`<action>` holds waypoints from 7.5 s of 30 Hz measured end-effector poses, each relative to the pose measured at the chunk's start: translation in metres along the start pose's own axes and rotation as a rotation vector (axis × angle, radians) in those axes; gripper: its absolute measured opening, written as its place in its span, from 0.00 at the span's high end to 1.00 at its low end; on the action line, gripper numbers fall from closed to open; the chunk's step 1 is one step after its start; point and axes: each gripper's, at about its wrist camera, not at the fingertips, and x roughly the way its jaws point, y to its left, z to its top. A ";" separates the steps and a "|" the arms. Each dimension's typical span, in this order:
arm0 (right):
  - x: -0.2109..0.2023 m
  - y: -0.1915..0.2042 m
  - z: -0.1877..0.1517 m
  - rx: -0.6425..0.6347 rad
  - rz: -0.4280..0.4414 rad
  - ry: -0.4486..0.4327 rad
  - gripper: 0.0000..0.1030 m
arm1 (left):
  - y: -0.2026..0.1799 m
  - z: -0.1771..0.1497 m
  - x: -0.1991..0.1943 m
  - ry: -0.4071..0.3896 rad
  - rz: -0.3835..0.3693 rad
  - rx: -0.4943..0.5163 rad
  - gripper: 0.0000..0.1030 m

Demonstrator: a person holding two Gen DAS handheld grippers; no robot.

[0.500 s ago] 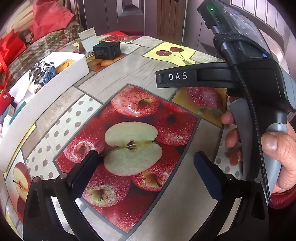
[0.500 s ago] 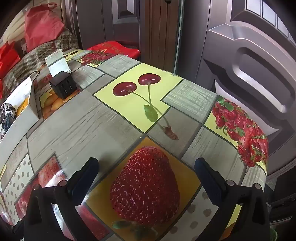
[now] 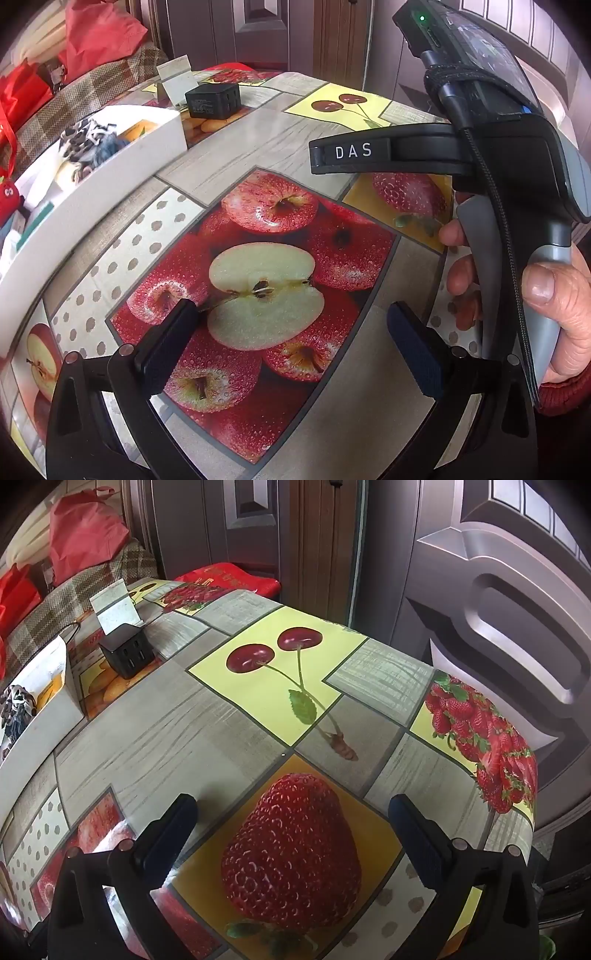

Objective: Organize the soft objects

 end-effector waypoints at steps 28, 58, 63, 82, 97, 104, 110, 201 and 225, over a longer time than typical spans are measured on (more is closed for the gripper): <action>0.000 0.002 -0.001 0.000 0.002 0.000 0.00 | 0.000 0.000 0.000 0.000 -0.001 0.000 0.01; -0.001 0.003 -0.001 -0.009 0.007 0.000 0.00 | 0.003 0.000 -0.001 0.000 -0.001 -0.001 0.01; 0.000 0.007 -0.001 -0.014 0.009 0.000 0.00 | 0.003 0.000 -0.001 0.000 -0.001 0.000 0.01; 0.000 0.006 -0.001 -0.015 0.011 0.000 0.00 | 0.003 0.000 -0.001 0.000 0.000 0.000 0.01; 0.000 0.006 -0.001 -0.015 0.012 0.000 0.00 | 0.002 0.002 -0.001 -0.005 -0.017 0.017 0.01; 0.000 0.005 -0.001 -0.009 0.019 -0.001 0.00 | -0.003 -0.004 -0.030 -0.083 -0.098 -0.029 0.01; 0.001 0.005 -0.001 -0.009 0.019 -0.001 0.00 | 0.006 -0.010 -0.091 -0.232 -0.211 -0.117 0.01; -0.150 0.159 -0.088 -0.492 0.861 -0.650 0.13 | 0.164 -0.121 -0.155 -0.620 0.743 -0.632 0.49; -0.079 0.140 -0.007 -0.281 0.687 -0.576 0.13 | 0.209 -0.055 -0.114 -0.632 0.665 -0.555 0.49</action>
